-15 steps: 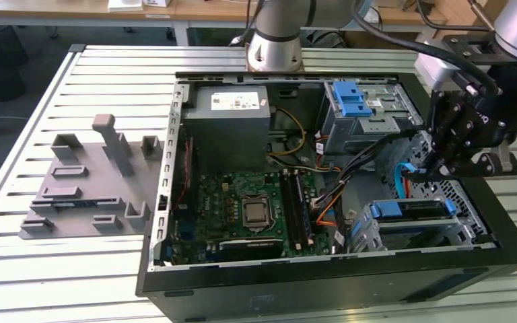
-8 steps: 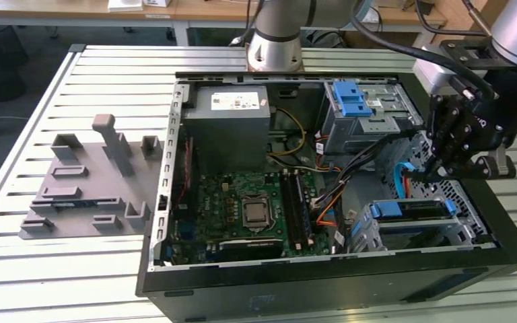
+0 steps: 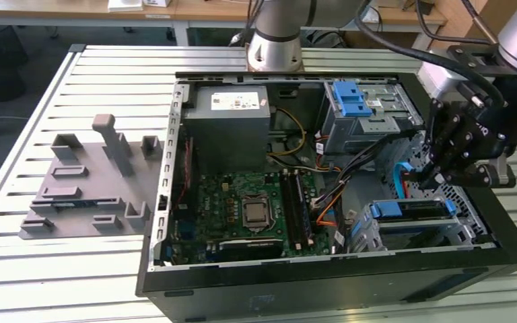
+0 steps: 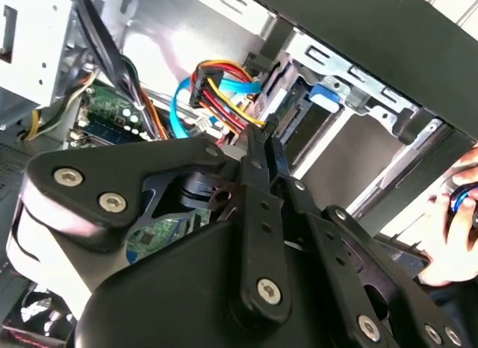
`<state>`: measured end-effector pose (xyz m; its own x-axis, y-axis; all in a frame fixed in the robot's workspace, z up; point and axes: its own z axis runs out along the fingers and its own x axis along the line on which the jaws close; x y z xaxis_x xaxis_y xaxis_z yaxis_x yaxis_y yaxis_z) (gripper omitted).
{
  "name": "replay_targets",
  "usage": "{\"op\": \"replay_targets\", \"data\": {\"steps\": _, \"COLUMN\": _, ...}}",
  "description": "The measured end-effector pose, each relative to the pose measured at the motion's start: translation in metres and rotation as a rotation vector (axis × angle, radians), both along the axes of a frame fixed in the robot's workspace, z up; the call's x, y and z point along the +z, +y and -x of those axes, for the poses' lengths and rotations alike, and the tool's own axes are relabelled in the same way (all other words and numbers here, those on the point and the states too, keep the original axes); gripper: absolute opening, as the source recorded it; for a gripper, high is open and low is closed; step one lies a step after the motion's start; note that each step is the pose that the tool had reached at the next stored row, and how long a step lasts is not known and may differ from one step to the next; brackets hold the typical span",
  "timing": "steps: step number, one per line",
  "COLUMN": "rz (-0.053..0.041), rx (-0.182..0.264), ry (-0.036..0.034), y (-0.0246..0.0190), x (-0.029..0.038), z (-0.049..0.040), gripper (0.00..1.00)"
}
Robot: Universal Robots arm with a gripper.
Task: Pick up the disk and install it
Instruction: 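Insert the first disk wire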
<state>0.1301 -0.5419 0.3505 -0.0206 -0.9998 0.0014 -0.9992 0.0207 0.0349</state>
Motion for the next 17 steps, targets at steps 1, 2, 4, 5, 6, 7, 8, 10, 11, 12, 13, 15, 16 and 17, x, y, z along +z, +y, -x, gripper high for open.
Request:
{"op": "replay_targets", "data": {"steps": 1, "rz": -0.0007, "rx": 0.000, "ry": 0.0000, "y": -0.0018, "x": -0.0014, "z": 0.0000, "gripper": 0.16}}
{"op": "replay_targets", "data": {"steps": 2, "rz": -0.0011, "rx": 0.000, "ry": 0.0000, "y": -0.0038, "x": -0.0029, "z": -0.0001, "gripper": 0.16}}
{"op": "replay_targets", "data": {"steps": 4, "rz": -0.0014, "rx": 0.000, "ry": 0.0001, "y": -0.0075, "x": -0.0057, "z": -0.0001, "gripper": 0.16}}
{"op": "replay_targets", "data": {"steps": 5, "rz": -0.0015, "rx": 0.000, "ry": 0.0001, "y": -0.0092, "x": -0.0068, "z": -0.0001, "gripper": 0.16}}
{"op": "replay_targets", "data": {"steps": 6, "rz": -0.0014, "rx": 0.000, "ry": -0.0003, "y": -0.0100, "x": -0.0075, "z": -0.0002, "gripper": 0.16}}
{"op": "replay_targets", "data": {"steps": 7, "rz": -0.0015, "rx": 0.000, "ry": -0.0006, "y": -0.0100, "x": -0.0076, "z": -0.0002, "gripper": 0.16}}
{"op": "replay_targets", "data": {"steps": 8, "rz": -0.0014, "rx": 0.000, "ry": -0.0006, "y": -0.0100, "x": -0.0076, "z": -0.0002, "gripper": 0.16}}
{"op": "replay_targets", "data": {"steps": 10, "rz": -0.0013, "rx": 0.000, "ry": -0.0006, "y": -0.0100, "x": -0.0082, "z": -0.0001, "gripper": 0.16}}
{"op": "replay_targets", "data": {"steps": 11, "rz": -0.0013, "rx": 0.000, "ry": -0.0007, "y": -0.0101, "x": -0.0091, "z": -0.0002, "gripper": 0.16}}
{"op": "replay_targets", "data": {"steps": 12, "rz": -0.0012, "rx": 0.000, "ry": -0.0007, "y": -0.0102, "x": -0.0103, "z": -0.0002, "gripper": 0.16}}
{"op": "replay_targets", "data": {"steps": 13, "rz": -0.0013, "rx": 0.000, "ry": -0.0007, "y": -0.0103, "x": -0.0118, "z": -0.0002, "gripper": 0.16}}
{"op": "replay_targets", "data": {"steps": 15, "rz": -0.0013, "rx": 0.000, "ry": -0.0007, "y": -0.0104, "x": -0.0141, "z": -0.0006, "gripper": 0.16}}
{"op": "replay_targets", "data": {"steps": 16, "rz": -0.0012, "rx": 0.000, "ry": -0.0007, "y": -0.0104, "x": -0.0146, "z": -0.0012, "gripper": 0.16}}
{"op": "replay_targets", "data": {"steps": 17, "rz": -0.0012, "rx": 0.000, "ry": -0.0007, "y": -0.0104, "x": -0.0149, "z": -0.0021, "gripper": 0.16}}
